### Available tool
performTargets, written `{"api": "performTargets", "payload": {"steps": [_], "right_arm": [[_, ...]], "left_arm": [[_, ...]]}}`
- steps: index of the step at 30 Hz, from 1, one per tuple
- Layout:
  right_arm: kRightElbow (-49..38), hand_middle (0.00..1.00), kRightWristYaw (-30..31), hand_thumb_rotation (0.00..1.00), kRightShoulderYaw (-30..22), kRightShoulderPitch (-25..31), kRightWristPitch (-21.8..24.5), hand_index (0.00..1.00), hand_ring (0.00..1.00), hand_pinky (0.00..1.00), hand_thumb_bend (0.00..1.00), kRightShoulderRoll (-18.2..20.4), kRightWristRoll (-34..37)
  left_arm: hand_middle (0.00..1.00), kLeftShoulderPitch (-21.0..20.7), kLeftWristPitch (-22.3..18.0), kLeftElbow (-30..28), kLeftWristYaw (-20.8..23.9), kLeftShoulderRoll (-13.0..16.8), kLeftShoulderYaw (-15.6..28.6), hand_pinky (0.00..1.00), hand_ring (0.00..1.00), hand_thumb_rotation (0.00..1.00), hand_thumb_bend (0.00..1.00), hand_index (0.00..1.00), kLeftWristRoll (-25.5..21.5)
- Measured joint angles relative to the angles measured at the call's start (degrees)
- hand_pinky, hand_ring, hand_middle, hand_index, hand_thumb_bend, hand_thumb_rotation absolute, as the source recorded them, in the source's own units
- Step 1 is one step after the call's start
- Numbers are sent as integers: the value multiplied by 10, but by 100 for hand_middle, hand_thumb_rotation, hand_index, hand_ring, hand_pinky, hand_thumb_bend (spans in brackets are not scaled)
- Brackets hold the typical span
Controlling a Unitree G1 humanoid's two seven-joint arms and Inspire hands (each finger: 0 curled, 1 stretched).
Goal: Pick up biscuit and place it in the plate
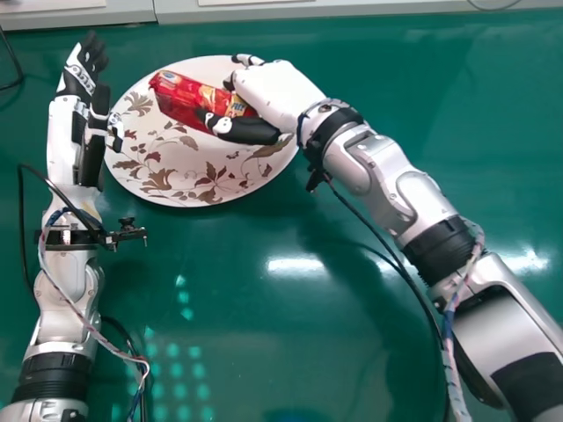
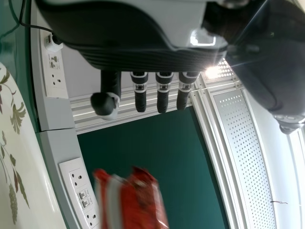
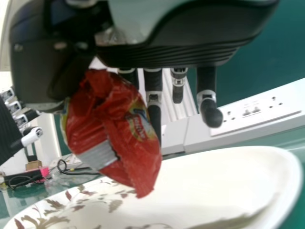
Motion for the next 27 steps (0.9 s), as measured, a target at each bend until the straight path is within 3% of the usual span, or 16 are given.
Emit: {"api": "performTargets", "payload": {"steps": [4, 8, 11, 15, 27], "right_arm": [[97, 43, -69, 0, 19, -34, -25, 51, 38, 8, 51, 29, -16], [160, 48, -71, 0, 33, -68, -13, 48, 41, 10, 51, 49, -24], [185, 50, -69, 0, 34, -88, -10, 48, 41, 12, 51, 54, -24], [212, 43, -94, 0, 34, -99, -13, 52, 37, 11, 51, 54, -24], [249, 45, -120, 0, 39, -116, 6, 52, 37, 12, 51, 55, -26]], "left_arm": [[100, -4, -1, 5, -3, 0, 0, 0, 100, 85, 100, 100, -2], [100, -6, -3, 7, -6, -1, 0, 0, 100, 84, 100, 100, -4], [100, -7, -5, 8, -7, -2, 0, 0, 100, 85, 100, 100, -4], [100, -7, -5, 8, -7, -3, 0, 0, 100, 85, 100, 100, -4], [100, -6, -5, 7, -7, -3, -1, 0, 100, 84, 100, 100, -4]]}}
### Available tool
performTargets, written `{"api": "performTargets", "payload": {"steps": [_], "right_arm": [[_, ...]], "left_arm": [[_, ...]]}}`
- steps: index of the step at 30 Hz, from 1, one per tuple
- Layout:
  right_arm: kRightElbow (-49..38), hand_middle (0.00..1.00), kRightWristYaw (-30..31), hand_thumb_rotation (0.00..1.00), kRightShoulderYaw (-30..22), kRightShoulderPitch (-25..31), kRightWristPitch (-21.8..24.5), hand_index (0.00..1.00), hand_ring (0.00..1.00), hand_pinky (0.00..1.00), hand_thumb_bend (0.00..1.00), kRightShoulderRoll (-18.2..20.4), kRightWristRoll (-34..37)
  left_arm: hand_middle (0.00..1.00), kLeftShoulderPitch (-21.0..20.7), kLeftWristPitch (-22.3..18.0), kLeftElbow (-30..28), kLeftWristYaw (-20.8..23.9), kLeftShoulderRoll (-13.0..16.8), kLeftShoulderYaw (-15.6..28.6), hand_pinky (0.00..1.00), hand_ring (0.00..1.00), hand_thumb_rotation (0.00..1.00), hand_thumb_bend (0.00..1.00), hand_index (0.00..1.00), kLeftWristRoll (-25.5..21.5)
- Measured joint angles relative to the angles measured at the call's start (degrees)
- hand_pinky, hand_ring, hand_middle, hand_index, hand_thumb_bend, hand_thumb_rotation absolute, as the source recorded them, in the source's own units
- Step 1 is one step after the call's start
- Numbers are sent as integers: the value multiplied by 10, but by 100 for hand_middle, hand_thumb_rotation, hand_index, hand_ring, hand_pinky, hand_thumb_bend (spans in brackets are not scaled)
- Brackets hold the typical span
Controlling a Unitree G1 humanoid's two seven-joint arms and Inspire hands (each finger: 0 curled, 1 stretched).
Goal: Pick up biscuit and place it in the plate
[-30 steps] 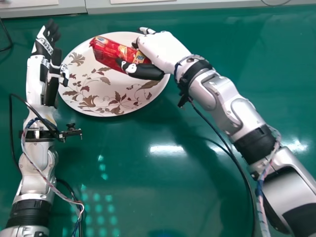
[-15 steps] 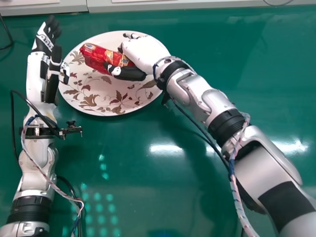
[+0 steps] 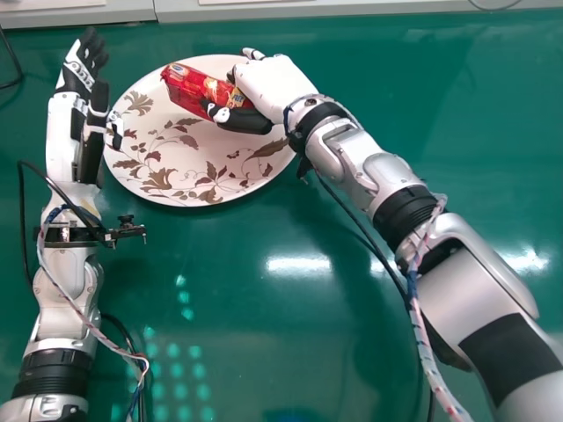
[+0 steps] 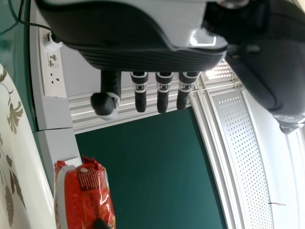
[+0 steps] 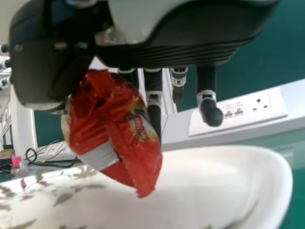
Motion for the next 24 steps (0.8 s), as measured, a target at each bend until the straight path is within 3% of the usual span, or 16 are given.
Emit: {"api": "performTargets", "payload": {"steps": [2, 4, 7, 9, 11, 17, 24], "right_arm": [[0, 44, -3, 0, 0, -1, 1, 52, 37, 12, 51, 0, 2], [0, 47, 2, 0, -2, -1, 3, 54, 38, 20, 51, 0, 8], [-2, 86, 30, 44, -5, -1, 5, 89, 76, 61, 92, -2, 21], [-5, 96, 38, 58, -5, -1, 4, 97, 88, 72, 98, -5, 24], [-10, 99, 42, 66, -5, -1, 6, 99, 95, 78, 100, -8, 24], [-21, 100, 42, 72, 1, -1, 17, 100, 100, 88, 100, -14, 15], [-48, 100, 43, 77, 2, 0, 37, 100, 100, 91, 100, -32, 12]], "left_arm": [[100, 0, 0, 0, 0, 0, 0, 0, 100, 84, 100, 100, 0], [100, 0, 0, -1, 0, 0, 0, 0, 100, 84, 100, 100, 0], [100, 1, 0, -2, 0, -1, 0, 0, 100, 84, 100, 100, 0], [100, 1, 0, -2, 0, -1, 0, 0, 100, 84, 100, 100, 0], [100, 1, 0, -2, 1, -1, 0, 0, 100, 85, 100, 100, 0], [100, 1, 0, -2, 0, -1, 0, 0, 100, 84, 100, 100, 0], [100, 1, -4, -2, 0, -1, 0, 0, 100, 84, 100, 100, -5]]}}
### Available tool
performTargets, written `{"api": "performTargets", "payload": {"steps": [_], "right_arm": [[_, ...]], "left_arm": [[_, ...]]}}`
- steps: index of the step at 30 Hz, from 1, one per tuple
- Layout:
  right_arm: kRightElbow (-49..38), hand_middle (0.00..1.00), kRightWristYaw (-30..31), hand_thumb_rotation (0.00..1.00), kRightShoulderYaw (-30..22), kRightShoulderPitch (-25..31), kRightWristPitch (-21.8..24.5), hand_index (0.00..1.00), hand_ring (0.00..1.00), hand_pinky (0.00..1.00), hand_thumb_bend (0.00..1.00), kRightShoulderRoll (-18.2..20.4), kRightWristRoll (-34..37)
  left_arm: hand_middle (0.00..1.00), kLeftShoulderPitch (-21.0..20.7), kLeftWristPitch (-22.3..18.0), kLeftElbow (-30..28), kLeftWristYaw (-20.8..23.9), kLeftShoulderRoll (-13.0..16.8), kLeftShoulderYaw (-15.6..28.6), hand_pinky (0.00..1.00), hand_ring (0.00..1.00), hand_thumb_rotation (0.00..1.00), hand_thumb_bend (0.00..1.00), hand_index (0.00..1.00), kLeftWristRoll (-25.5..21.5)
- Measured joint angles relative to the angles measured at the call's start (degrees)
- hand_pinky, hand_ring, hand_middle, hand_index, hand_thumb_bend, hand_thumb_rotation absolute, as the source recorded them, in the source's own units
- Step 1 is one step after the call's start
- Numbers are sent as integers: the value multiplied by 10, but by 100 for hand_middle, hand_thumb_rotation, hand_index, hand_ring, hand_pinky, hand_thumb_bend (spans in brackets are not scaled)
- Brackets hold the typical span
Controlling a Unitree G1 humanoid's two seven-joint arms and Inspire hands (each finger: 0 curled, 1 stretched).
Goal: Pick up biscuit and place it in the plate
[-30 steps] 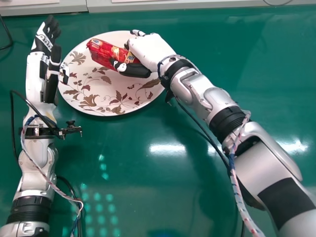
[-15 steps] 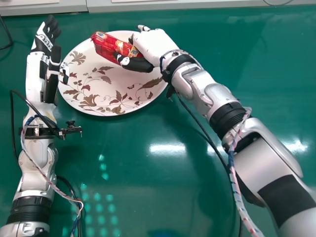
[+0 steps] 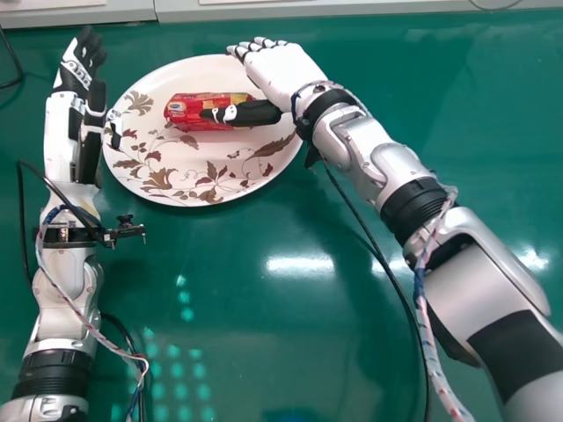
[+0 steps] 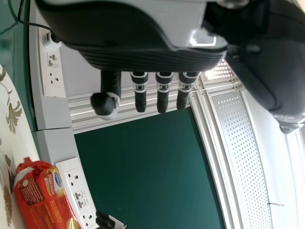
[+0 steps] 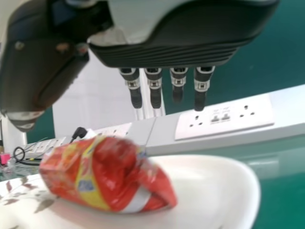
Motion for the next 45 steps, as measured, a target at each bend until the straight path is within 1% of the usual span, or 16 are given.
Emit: {"api": "performTargets", "payload": {"steps": [3, 7, 12, 13, 16, 18, 19, 21, 23, 28, 30, 33, 36, 39, 41, 45], "right_arm": [[-28, 100, -1, 75, -19, 8, 4, 100, 100, 89, 100, -10, 17], [-113, 100, 6, 78, -62, 60, 7, 100, 100, 89, 100, -36, 60], [-253, 100, 9, 71, -120, 178, 27, 99, 98, 85, 100, -75, 94], [-279, 100, 7, 64, -132, 200, 29, 98, 98, 86, 100, -81, 101], [-375, 100, 5, 60, -178, 278, 31, 97, 97, 85, 100, -89, 136], [-428, 98, 5, 59, -206, 324, 31, 95, 94, 79, 99, -90, 160], [-456, 97, 5, 58, -220, 349, 29, 94, 91, 76, 97, -89, 172], [-508, 97, 11, 59, -244, 394, 33, 96, 92, 78, 91, -89, 193], [-552, 96, 21, 58, -266, 437, 36, 96, 91, 79, 89, -89, 214], [-654, 97, 36, 58, -316, 552, 43, 97, 96, 92, 88, -79, 272], [-679, 99, 43, 57, -330, 589, 44, 97, 97, 93, 88, -67, 302], [-702, 98, 50, 57, -343, 631, 42, 97, 95, 89, 85, -58, 321], [-704, 97, 47, 57, -356, 662, 15, 96, 93, 86, 84, -57, 322], [-697, 96, 41, 55, -367, 677, -20, 94, 92, 85, 82, -56, 324], [-696, 95, 40, 53, -374, 680, -32, 92, 91, 82, 82, -56, 325], [-697, 94, 41, 54, -389, 684, -39, 91, 91, 82, 82, -55, 328]], "left_arm": [[100, 0, 0, -1, 1, 0, 0, 0, 100, 85, 100, 100, 1], [100, 0, -1, 0, 4, -2, -1, 0, 100, 85, 100, 100, 7], [100, -1, -12, 6, 11, -3, -1, 0, 100, 85, 100, 100, 16], [100, -2, -13, 10, 12, -3, -1, 0, 100, 85, 100, 100, 18], [100, -5, -22, 19, 19, -4, -2, 0, 100, 86, 100, 100, 23], [100, -5, -22, 21, 23, -5, -2, 0, 100, 86, 100, 100, 26], [100, -6, -22, 21, 25, -5, -2, 0, 100, 86, 100, 100, 29], [100, -6, -22, 20, 32, -6, -3, 0, 100, 86, 100, 100, 37], [100, -5, -21, 19, 35, -7, -3, 0, 100, 86, 100, 100, 42], [100, -5, -21, 20, 44, -9, -4, 0, 100, 85, 100, 100, 51], [100, -5, -21, 21, 45, -10, -4, 0, 100, 85, 100, 100, 52], [100, -6, -21, 23, 51, -11, -6, 0, 100, 84, 100, 100, 57], [100, -6, -20, 24, 51, -12, -8, 0, 100, 84, 100, 100, 62], [100, -6, -20, 24, 56, -13, -9, 0, 100, 85, 100, 100, 64], [100, -6, -20, 24, 62, -13, -13, 0, 100, 85, 100, 100, 69], [100, -5, -16, 23, 62, -13, -18, 0, 100, 85, 100, 100, 73]]}}
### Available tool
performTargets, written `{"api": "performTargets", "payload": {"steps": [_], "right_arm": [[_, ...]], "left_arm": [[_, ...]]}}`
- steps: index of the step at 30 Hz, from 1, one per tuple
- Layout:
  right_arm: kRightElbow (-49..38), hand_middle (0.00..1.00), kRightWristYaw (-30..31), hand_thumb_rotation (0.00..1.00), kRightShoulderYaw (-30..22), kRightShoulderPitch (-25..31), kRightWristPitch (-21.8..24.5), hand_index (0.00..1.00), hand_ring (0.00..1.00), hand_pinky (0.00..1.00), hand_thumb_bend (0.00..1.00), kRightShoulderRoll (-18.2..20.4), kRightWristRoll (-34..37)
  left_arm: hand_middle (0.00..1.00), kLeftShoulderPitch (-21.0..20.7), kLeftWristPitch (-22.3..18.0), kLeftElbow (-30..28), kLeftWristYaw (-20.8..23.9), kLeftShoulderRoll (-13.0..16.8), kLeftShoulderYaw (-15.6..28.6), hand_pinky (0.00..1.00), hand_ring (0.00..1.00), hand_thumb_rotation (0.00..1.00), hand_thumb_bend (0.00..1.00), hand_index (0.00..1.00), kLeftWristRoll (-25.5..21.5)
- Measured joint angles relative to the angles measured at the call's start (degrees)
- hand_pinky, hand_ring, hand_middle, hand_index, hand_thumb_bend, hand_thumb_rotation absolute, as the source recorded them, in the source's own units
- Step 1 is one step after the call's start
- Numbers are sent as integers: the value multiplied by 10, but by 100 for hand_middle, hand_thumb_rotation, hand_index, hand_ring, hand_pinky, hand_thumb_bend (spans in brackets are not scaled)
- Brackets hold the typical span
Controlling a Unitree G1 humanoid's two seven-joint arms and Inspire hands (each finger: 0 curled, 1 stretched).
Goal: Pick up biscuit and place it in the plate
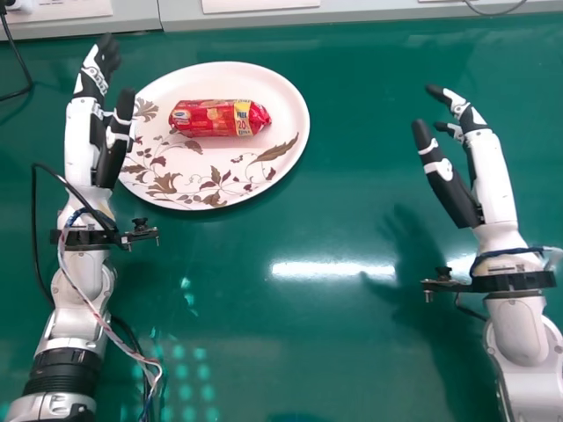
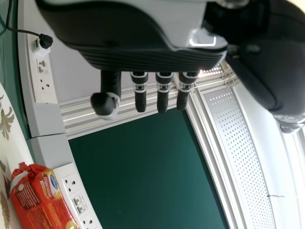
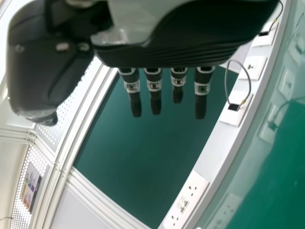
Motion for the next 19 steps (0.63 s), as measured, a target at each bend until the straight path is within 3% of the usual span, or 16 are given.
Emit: {"api": "performTargets", "payload": {"steps": [6, 19], "right_arm": [[-1, 95, -1, 49, -15, 1, -9, 91, 94, 88, 77, 8, 6], [-10, 93, -2, 42, -47, 18, -20, 87, 91, 84, 73, 14, 21]], "left_arm": [[100, 1, -1, -1, 0, -1, -1, 0, 100, 84, 100, 100, -2], [100, -32, -21, 67, 8, -13, -5, 0, 100, 85, 100, 100, -10]]}}
